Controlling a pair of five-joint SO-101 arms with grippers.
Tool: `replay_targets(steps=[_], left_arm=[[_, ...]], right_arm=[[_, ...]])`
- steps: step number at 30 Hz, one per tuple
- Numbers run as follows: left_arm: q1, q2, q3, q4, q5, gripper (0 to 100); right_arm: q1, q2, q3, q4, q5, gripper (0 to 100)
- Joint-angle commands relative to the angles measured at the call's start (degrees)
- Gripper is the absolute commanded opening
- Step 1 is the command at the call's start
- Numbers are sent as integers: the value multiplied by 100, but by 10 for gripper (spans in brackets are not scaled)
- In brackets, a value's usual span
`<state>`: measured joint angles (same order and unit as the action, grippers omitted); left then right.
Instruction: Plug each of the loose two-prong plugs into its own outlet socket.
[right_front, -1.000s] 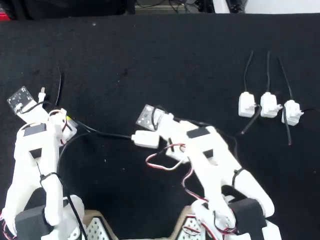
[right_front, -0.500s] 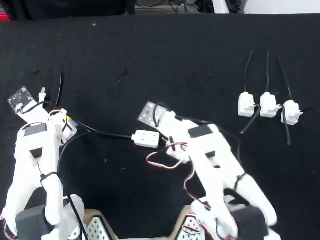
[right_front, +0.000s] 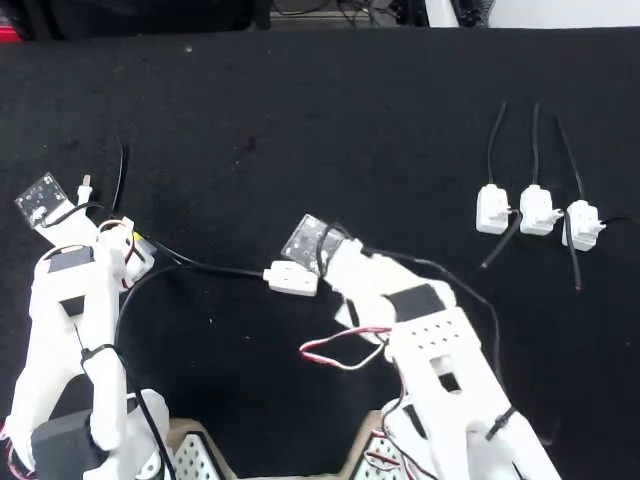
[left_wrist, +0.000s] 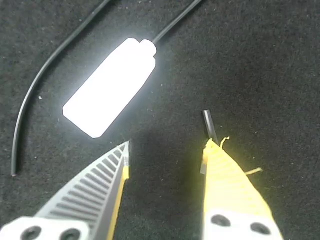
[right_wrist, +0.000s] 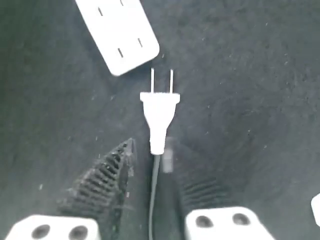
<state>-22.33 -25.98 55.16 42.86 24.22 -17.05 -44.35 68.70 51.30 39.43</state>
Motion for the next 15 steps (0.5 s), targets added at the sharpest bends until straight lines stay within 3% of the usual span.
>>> replay_targets(steps=[1, 15], left_arm=[[-31, -79, -22, -70, 18, 231], [-22, -62, -40, -70, 18, 231]], right_arm=[[-149, 233, 127, -756, -79, 172], [-53, 2545, -1042, -1152, 598, 125]])
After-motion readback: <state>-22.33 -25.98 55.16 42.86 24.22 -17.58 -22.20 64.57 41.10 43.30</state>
